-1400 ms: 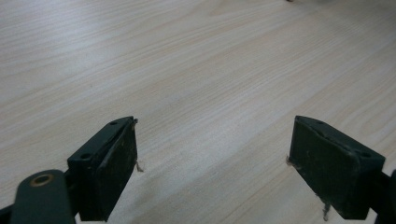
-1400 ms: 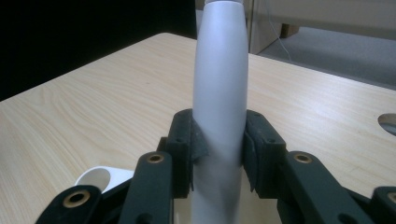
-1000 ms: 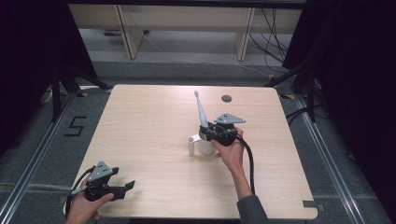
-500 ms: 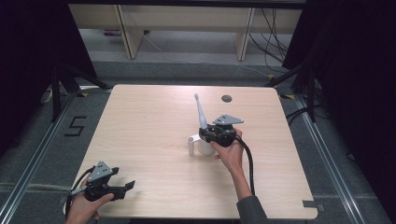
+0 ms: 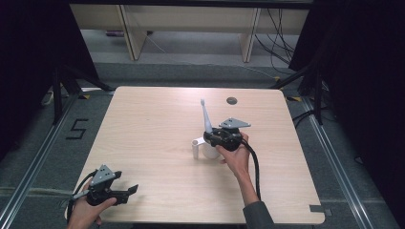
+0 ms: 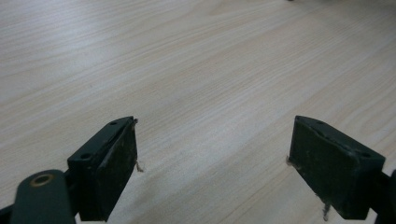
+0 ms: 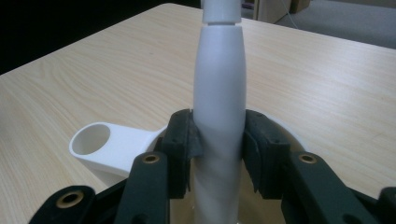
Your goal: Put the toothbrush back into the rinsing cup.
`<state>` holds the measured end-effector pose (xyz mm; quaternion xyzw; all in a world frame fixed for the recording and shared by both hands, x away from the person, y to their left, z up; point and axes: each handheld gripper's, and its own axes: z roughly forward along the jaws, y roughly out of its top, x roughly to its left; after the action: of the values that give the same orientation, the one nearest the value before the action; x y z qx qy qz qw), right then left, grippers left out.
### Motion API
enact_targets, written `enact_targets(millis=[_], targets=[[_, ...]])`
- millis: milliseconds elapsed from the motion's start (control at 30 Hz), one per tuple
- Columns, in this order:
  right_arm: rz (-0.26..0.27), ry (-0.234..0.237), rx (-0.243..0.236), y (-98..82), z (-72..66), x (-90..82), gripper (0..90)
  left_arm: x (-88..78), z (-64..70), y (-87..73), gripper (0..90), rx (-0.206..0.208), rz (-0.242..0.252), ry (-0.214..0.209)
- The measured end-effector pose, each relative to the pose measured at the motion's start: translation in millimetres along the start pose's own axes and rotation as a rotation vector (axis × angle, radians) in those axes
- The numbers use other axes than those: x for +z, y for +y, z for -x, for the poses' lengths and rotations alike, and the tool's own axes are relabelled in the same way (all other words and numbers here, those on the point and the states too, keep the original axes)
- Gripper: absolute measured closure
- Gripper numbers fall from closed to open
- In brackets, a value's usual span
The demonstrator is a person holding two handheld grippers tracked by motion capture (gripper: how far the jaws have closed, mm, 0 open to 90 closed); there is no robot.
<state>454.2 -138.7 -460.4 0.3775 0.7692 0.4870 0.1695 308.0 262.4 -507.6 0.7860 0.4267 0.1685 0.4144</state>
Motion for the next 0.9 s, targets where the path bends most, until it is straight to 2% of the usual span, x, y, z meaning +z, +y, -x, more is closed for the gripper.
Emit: enact_targets(millis=[33,100,133,167,200,300,367,433,467,500,533,567,633,767,867,900], targets=[[0.009,-0.019,-0.019,0.5,0.9,-1.0,62.0,0.5,0.7,0.0,14.8,-0.009,0.008,-0.001],[0.022,-0.005,-0.003,1.3,0.5,-1.9,58.0,-0.1,-0.9,0.0,14.8,0.005,-0.004,0.006],[0.023,0.004,0.004,2.1,0.0,-3.2,56.3,0.6,0.3,-0.2,14.8,-0.009,0.008,0.0],[0.029,-0.017,-0.013,2.4,0.6,-4.2,54.8,-0.2,-0.6,-0.1,14.8,0.005,-0.005,0.001],[0.022,-0.011,-0.007,3.2,-0.1,-6.3,53.5,0.1,-0.2,-0.1,14.8,0.001,-0.002,0.001],[0.056,0.001,-0.004,4.8,-1.5,-8.1,48.5,0.1,-0.2,-0.1,14.8,0.001,-0.002,0.001],[0.052,0.005,0.021,6.2,-3.9,-11.4,47.8,0.1,-0.4,-0.1,14.8,0.001,-0.002,0.001],[0.07,-0.007,-0.013,8.2,-2.5,-13.6,47.4,0.1,-0.2,-0.1,14.8,0.0,-0.002,0.001],[0.062,0.002,0.018,8.5,-4.5,-14.6,47.2,0.1,-0.2,-0.1,14.8,0.001,-0.003,0.0],[0.05,-0.006,0.024,9.1,-5.4,-16.5,46.9,0.2,0.0,-0.2,14.8,-0.001,-0.004,0.0],[0.063,0.009,-0.015,10.3,-2.0,-16.0,46.6,0.4,0.2,-0.2,14.8,-0.004,-0.002,0.001],[0.066,-0.005,0.007,10.0,-3.1,-16.9,46.3,0.3,-0.2,-0.1,14.8,0.001,-0.003,0.0],[0.053,0.002,0.025,10.0,-4.0,-18.2,45.8,0.2,-0.3,-0.1,14.8,0.0,-0.001,0.001],[0.06,-0.011,0.001,10.7,-1.2,-20.6,44.5,0.2,-0.4,-0.1,14.8,0.001,-0.002,0.001],[0.065,-0.01,0.018,11.2,-3.4,-22.9,43.1,0.3,-0.5,-0.2,14.8,0.0,-0.002,0.002],[0.069,-0.006,-0.001,12.1,-3.2,-24.4,42.3,0.3,-0.5,-0.2,14.8,0.001,-0.002,0.002]])
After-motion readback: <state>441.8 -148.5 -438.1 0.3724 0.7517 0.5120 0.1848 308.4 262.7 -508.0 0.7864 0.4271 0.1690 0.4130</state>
